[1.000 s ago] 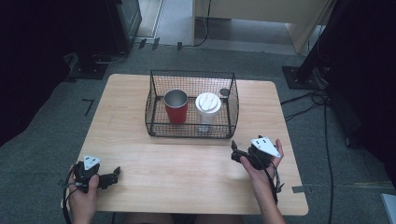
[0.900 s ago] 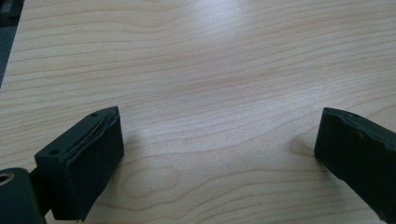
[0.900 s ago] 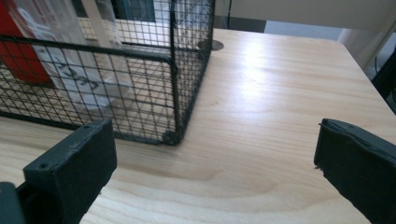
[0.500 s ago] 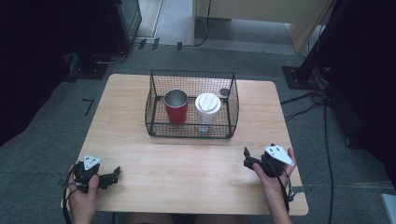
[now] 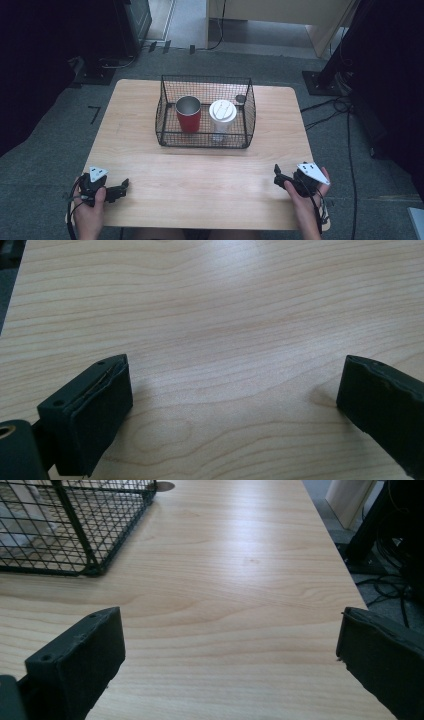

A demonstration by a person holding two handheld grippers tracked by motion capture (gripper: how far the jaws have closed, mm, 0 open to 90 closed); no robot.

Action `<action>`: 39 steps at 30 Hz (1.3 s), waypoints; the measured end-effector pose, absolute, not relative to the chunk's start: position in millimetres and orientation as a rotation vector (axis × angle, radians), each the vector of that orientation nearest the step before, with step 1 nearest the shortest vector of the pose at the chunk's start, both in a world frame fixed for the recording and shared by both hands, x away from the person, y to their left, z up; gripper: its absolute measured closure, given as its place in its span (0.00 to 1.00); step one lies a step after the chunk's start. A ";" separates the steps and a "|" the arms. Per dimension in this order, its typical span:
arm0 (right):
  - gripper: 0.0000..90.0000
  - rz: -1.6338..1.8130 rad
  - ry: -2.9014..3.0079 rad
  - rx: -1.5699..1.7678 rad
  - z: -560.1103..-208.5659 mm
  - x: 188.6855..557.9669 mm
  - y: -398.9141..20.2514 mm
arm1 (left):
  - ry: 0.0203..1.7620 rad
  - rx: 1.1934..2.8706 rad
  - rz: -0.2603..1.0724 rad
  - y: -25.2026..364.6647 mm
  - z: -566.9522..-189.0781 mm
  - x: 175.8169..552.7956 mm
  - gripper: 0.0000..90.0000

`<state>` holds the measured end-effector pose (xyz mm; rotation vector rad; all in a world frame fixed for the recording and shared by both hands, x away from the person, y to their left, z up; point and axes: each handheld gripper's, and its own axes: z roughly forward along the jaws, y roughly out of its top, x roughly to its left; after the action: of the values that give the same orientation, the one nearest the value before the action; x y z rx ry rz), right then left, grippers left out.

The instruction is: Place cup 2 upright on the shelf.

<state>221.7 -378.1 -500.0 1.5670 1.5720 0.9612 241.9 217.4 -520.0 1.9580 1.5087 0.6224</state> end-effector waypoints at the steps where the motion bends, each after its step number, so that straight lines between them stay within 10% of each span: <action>1: 0.00 0.959 1.571 1.571 -500.6 220.5 -380.3 | 1.509 1.958 0.622 217.4 -520.0 241.9 0.02; 39: 0.00 0.750 1.767 1.723 -527.8 194.6 -446.6 | 1.510 1.957 0.622 217.4 -520.0 241.8 0.02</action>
<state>194.6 -446.6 -527.8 1.7233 1.7666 0.7496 241.8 217.4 -520.0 1.9569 1.5099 0.6223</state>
